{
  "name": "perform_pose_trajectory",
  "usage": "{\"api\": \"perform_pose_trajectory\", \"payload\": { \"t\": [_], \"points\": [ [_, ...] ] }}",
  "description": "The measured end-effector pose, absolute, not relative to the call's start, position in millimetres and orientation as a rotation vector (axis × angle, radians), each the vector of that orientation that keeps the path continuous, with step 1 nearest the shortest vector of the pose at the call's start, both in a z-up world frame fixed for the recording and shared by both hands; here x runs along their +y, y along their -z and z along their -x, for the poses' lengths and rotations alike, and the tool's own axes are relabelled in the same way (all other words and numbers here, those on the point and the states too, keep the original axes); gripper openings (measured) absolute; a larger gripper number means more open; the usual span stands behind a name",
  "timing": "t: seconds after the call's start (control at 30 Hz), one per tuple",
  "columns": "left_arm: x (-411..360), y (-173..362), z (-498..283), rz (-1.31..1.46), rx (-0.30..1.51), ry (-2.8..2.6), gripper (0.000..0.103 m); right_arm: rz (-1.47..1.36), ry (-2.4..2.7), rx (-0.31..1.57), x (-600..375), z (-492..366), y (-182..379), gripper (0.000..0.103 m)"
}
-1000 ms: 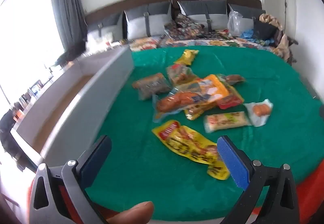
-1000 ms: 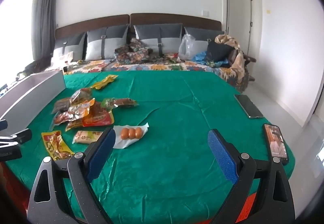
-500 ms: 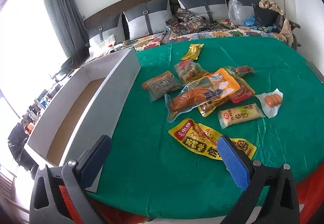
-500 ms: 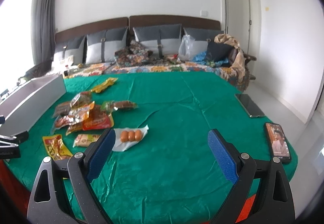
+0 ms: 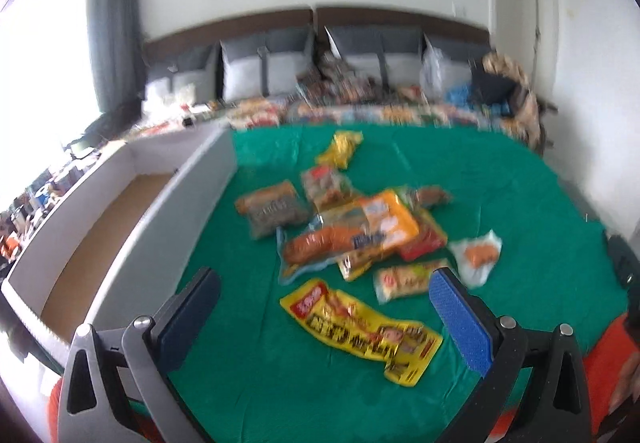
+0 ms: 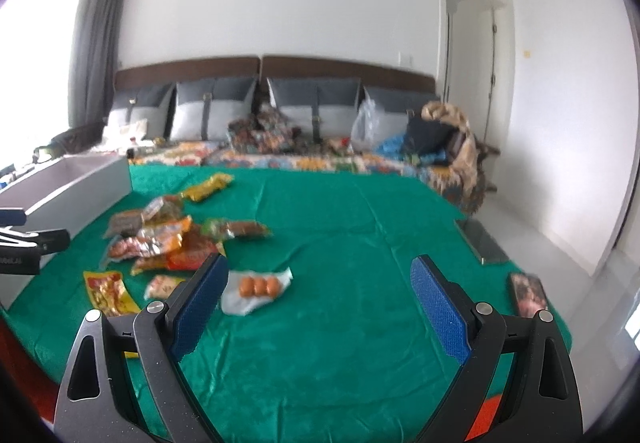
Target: Organize snacks
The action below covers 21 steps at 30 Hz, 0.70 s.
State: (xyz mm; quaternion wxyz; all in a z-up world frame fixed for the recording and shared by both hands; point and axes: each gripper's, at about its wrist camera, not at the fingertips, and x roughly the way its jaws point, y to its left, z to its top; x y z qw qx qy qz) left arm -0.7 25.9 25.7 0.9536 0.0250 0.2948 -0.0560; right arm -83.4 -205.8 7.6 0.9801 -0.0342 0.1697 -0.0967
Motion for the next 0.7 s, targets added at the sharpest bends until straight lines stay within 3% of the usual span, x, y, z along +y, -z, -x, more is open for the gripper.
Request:
{"api": "perform_pose_trajectory", "payload": {
  "t": [0.1,0.7],
  "points": [
    [34.9,-21.8,14.1,-0.020,0.555,0.069,0.103,0.066,0.167,0.313,-201.1,83.0,-10.2,0.095],
    [73.4,36.4,-6.4,0.019,0.718,-0.047,0.103,0.032,0.207,0.542,-215.2,50.2,29.6,0.095]
  ]
}}
